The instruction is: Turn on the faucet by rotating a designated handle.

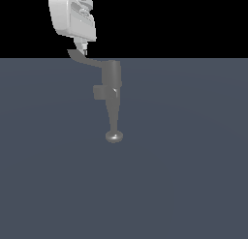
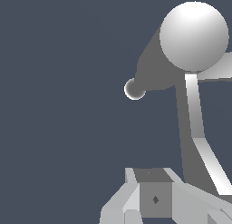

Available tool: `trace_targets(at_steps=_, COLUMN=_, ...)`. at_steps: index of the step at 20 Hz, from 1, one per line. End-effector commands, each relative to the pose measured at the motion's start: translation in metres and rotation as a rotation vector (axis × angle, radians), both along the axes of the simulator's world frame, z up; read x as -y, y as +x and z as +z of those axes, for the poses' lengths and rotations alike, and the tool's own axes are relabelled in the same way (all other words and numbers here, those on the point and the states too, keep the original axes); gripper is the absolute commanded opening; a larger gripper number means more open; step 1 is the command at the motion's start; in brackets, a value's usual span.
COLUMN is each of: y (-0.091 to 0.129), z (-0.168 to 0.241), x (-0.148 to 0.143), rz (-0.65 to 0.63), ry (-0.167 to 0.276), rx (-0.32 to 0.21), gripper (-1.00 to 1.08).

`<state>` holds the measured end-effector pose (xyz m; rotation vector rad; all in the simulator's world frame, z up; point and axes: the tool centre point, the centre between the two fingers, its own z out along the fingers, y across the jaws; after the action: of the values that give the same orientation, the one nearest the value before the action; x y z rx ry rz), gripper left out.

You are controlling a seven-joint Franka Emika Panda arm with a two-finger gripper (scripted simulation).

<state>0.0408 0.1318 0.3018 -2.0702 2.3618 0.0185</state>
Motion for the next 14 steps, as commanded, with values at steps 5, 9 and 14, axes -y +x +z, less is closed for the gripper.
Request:
trace_targets(at_steps=5, y=0.004, z=-0.003, x=-0.003, rz=-0.028, ry=-0.009, rx=0.007, gripper=-1.00)
trace_targets(at_steps=9, y=0.003, z=-0.003, x=-0.003, rz=-0.027, ry=-0.009, rx=0.007, gripper=-1.00)
trace_targets(at_steps=14, y=-0.008, z=-0.003, x=-0.004, rz=-0.027, ry=-0.009, rx=0.007, gripper=-1.00)
